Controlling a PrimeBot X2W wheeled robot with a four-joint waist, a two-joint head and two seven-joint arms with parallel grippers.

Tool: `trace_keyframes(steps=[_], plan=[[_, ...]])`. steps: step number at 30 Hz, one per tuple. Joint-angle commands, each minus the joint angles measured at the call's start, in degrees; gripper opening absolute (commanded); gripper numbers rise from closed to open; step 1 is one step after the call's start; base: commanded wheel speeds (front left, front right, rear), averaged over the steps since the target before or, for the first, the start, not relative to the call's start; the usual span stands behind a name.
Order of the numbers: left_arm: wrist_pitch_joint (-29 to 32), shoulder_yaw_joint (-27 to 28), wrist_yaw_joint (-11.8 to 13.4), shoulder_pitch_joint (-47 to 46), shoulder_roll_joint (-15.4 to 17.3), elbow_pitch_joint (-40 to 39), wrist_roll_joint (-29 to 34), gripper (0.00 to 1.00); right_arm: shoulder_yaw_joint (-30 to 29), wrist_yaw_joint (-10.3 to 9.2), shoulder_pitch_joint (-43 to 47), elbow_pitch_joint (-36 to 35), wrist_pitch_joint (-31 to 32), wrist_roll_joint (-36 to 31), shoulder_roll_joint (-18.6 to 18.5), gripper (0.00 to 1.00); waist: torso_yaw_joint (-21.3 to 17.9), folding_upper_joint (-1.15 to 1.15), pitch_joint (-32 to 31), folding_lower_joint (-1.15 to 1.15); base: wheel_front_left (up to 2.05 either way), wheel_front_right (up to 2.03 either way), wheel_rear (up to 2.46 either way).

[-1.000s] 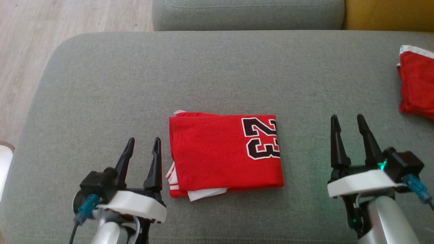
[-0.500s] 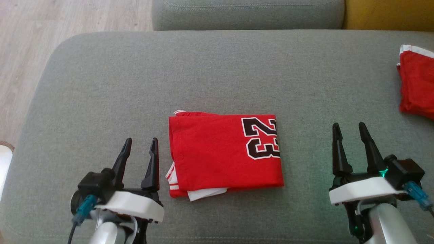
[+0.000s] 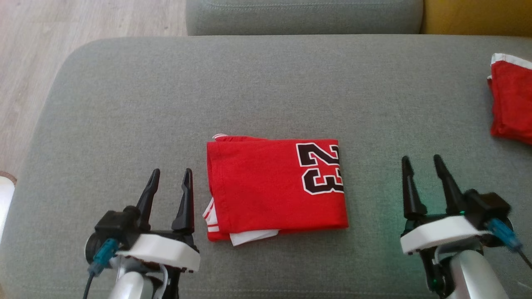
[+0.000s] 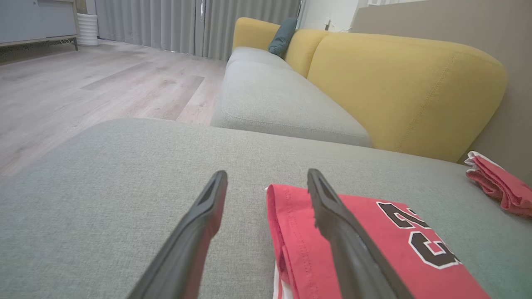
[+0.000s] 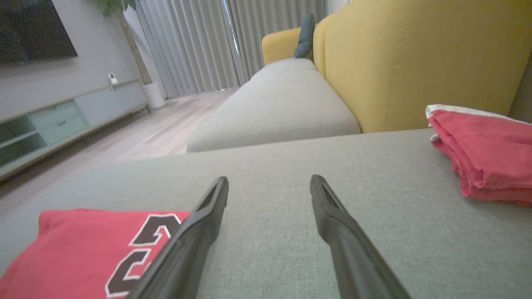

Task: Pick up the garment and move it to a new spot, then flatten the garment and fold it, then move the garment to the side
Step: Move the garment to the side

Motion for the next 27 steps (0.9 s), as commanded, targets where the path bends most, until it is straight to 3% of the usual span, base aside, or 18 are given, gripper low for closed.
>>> trace_keyframes(steps=[1,9,18,25,26,27], plan=[[-0.71,2.26,-0.17,-1.06,-0.17,-1.57,0.99,1.0,1.58,0.37,-1.66,-1.4,1.62,-1.67,0.03,1.0,0.06,0.0,0.2,0.0,0.0,0.0,0.0],[-0.71,1.75,-0.4,-1.72,-0.42,-1.54,0.57,1.0,5.02,0.37,-4.79,-0.56,15.24,-1.34,0.03,1.0,2.34,0.0,1.54,0.0,0.0,0.0,0.0],[-0.71,-0.44,1.03,-2.23,-0.48,-2.14,-2.56,1.0,7.15,0.37,-8.14,6.13,25.77,4.4,0.01,1.0,7.7,0.0,2.85,0.0,0.0,0.0,0.0],[-0.71,-0.83,1.61,-2.02,-0.48,-2.5,-3.26,1.0,8.27,0.37,-8.28,7.98,30.96,5.91,-1.19,1.0,9.38,0.0,3.22,0.0,0.0,0.0,0.0],[-0.71,-0.9,1.67,-2.0,-0.48,-2.54,-3.33,1.0,8.51,0.37,-8.33,8.16,31.7,6.29,-1.42,0.87,9.52,0.0,3.26,0.0,0.0,0.0,0.0],[-0.71,-0.97,1.72,-1.98,-0.48,-2.58,-3.39,1.0,8.74,0.37,-8.39,8.28,32.33,6.72,-1.62,0.66,9.61,0.0,3.31,0.0,0.0,0.0,0.0]])
